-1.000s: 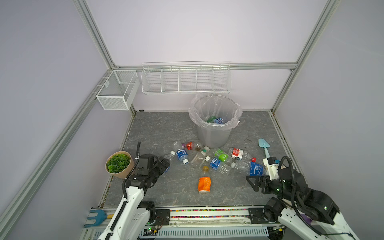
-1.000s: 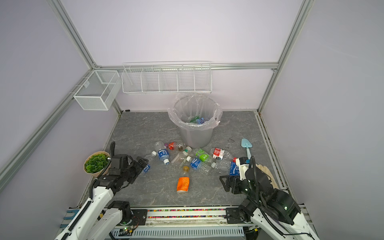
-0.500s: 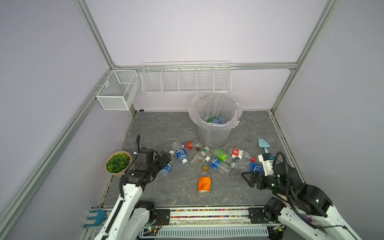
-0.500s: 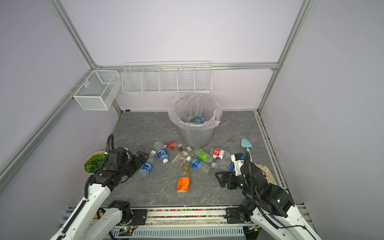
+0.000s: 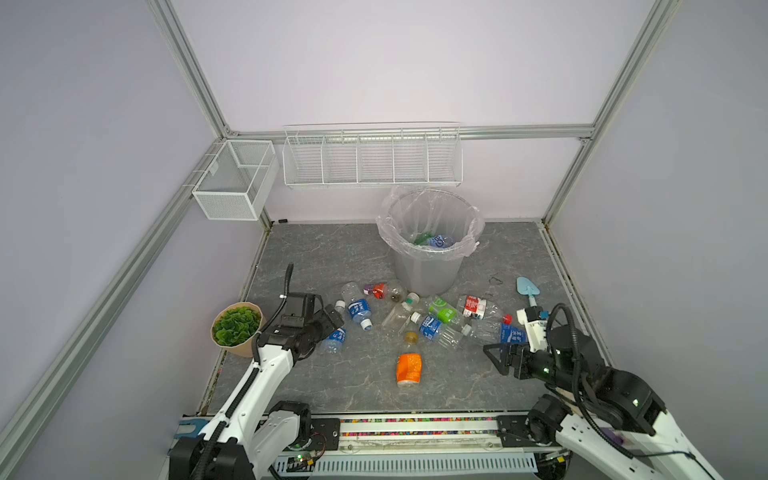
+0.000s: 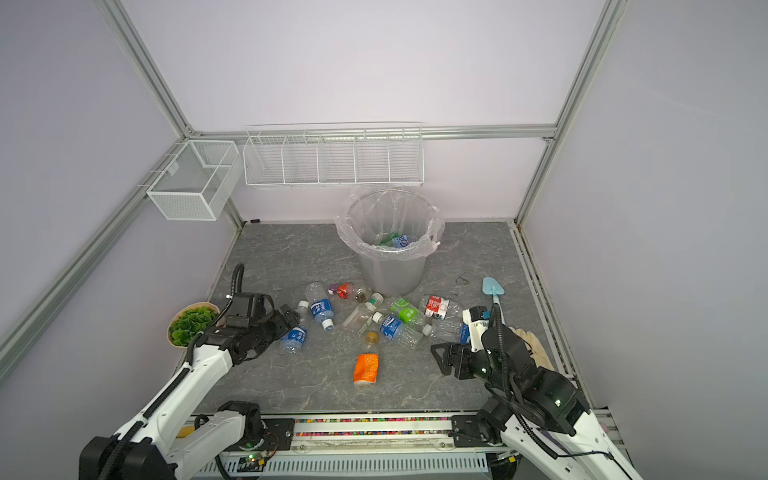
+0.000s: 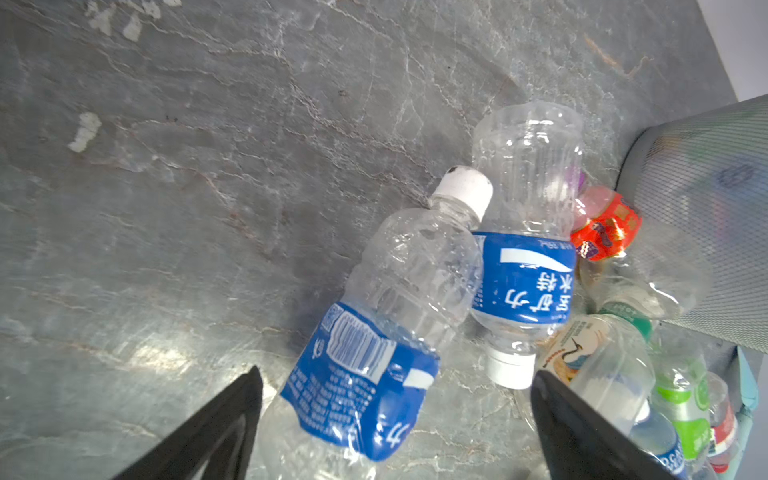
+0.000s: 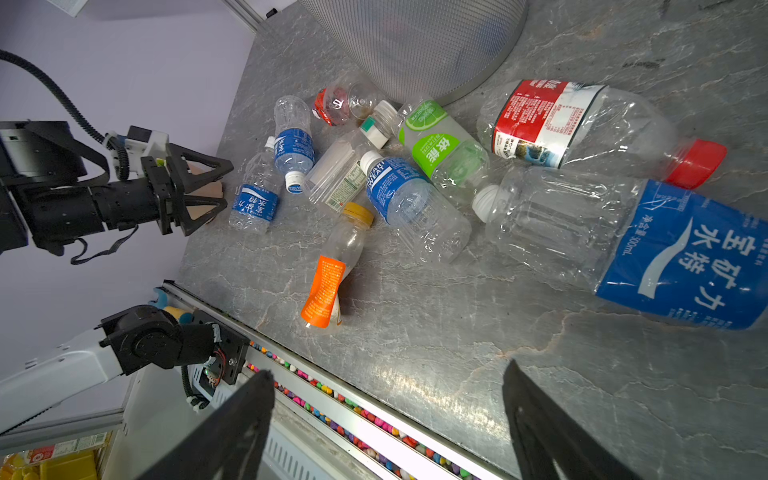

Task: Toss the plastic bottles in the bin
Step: 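Lower and close the left gripper on the small white-capped blue-labeled bottle, then lift the small bottle high with the left gripper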

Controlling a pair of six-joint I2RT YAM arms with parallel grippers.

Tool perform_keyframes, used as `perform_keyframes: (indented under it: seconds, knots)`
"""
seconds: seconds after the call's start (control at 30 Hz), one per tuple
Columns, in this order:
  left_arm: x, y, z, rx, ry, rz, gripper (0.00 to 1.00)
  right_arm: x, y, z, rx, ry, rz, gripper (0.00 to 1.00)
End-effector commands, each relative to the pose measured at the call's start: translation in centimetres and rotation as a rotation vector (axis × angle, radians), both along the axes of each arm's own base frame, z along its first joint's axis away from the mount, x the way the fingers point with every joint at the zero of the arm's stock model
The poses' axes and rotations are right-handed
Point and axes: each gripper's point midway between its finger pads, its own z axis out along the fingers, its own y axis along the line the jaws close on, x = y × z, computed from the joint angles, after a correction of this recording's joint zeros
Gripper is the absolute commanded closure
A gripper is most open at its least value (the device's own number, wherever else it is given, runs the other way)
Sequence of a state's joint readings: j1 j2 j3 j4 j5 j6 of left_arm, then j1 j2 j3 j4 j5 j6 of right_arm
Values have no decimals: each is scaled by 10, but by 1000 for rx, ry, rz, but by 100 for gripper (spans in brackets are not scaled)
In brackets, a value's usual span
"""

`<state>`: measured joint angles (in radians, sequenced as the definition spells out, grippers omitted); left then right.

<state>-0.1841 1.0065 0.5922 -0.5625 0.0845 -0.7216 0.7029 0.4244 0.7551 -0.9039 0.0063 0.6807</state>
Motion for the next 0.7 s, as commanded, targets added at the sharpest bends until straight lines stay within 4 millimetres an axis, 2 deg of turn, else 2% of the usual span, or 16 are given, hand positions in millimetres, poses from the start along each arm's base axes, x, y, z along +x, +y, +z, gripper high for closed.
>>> perform_keyframes:
  seconds: [0.0, 0.2, 0.4, 0.5, 0.57, 0.63, 0.67]
  knots:
    - [6, -3, -6, 2, -15, -26, 1, -2, -1, -6, -5, 1, 2, 12]
    - [6, -11, -25, -36, 17, -41, 7, -2, -2, -8, -2, 2, -6, 12]
    - [-7, -16, -55, -55, 95, -57, 16, -1, 0, -9, 5, 7, -6, 12]
    - [-16, -12, -68, -41, 116, -39, 19, 0, 1, -10, 6, 10, -6, 12]
    - [-21, -7, -71, -25, 117, -20, 30, 1, 2, -9, 9, 10, -7, 12]
    - [-23, -2, -68, -8, 106, -3, 49, 1, 3, -8, 13, 12, -3, 12]
    - [-23, -1, -65, -3, 97, 1, 55, 1, 4, -8, 13, 14, -3, 12]
